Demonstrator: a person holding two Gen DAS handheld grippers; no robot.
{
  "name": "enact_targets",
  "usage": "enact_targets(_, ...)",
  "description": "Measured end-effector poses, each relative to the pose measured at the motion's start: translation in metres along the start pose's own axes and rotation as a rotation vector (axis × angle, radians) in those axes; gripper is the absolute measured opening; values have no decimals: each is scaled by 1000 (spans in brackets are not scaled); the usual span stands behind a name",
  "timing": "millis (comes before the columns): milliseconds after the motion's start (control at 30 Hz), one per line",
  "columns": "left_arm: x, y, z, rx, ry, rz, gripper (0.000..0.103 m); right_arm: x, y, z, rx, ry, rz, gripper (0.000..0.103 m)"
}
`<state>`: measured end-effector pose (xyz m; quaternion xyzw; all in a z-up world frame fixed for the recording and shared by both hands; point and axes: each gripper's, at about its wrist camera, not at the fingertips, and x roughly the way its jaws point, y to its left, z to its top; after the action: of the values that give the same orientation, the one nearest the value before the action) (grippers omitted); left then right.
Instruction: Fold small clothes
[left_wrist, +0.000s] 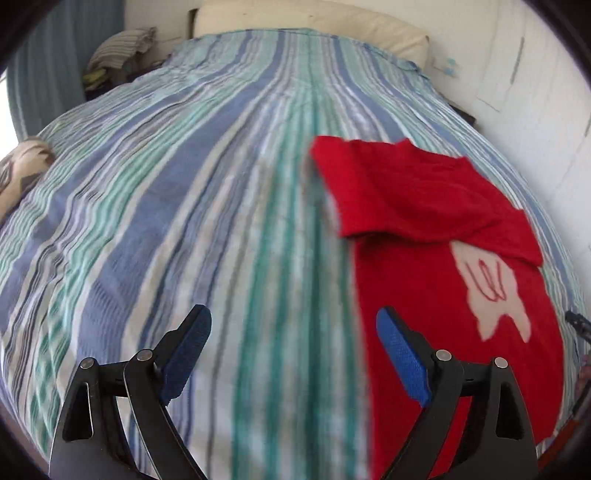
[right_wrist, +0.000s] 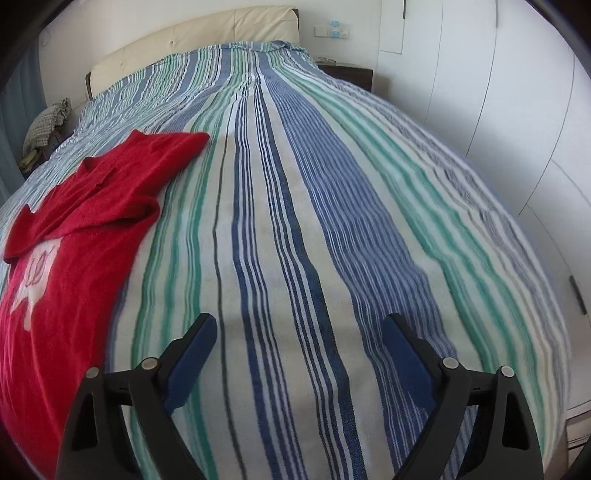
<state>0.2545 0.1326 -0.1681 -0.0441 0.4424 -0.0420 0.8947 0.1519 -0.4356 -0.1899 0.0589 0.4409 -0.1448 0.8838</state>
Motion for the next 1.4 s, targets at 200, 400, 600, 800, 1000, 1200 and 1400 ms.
enact_targets(200, 32, 41, -35, -133, -1, 25, 92, 12, 104, 99, 113, 195, 557, 64)
enact_targets(400, 31, 35, -37, -84, -9, 29, 98, 107, 169, 138, 280, 352, 595, 45)
enact_targets(600, 34, 38, -36, -81, -7, 10, 102, 119, 176, 134, 337, 284, 553, 4)
enact_targets(800, 39, 36, -33, -71, -4, 27, 102, 60, 155, 134, 144, 81, 311, 4)
enact_targets(1000, 35, 33, -34, -61, -10, 51, 102, 53, 139, 117, 108, 61, 324, 60)
enact_targets(1200, 4, 33, -17, -80, -113, 49, 102, -1, 73, 77, 36, -126, 166, 83)
enact_targets(1400, 8, 19, 14, -6, -85, -22, 102, 21, -2, 26, 69, -44, -29, 85)
